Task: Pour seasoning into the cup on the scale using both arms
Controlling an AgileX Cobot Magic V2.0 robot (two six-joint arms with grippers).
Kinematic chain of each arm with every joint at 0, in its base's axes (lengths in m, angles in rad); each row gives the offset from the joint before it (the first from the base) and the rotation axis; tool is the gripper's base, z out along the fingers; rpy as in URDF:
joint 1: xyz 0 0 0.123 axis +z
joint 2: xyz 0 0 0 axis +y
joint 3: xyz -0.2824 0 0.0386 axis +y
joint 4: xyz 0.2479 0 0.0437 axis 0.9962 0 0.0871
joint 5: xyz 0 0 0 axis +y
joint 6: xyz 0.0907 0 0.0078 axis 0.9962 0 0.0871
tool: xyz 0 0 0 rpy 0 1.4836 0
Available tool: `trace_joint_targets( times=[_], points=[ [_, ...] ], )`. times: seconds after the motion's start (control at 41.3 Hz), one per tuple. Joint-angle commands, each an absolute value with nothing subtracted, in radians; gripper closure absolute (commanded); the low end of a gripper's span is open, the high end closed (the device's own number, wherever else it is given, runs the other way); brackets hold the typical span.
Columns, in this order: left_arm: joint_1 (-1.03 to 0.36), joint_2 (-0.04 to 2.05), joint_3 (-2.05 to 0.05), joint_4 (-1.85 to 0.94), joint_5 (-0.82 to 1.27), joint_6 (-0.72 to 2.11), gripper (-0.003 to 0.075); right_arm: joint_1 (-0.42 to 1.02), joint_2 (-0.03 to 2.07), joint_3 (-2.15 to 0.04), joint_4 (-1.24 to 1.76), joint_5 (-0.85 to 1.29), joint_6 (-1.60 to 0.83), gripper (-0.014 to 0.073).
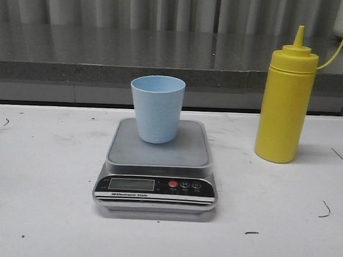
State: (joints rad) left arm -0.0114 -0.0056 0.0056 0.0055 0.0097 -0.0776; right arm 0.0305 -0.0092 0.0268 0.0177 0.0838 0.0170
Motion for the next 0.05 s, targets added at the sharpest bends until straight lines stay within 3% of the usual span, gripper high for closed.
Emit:
trace_joint_targets(
  times=[0.0, 0.024],
  points=[
    [-0.010, -0.021, 0.028, 0.000, -0.073, -0.085, 0.0740, 0.024, -0.027, 0.021, 0.016, 0.000, 0.013, 0.0660],
    [-0.010, -0.021, 0.028, 0.000, -0.073, -0.085, 0.0740, 0.024, -0.027, 0.021, 0.016, 0.000, 0.013, 0.0660]
  ],
)
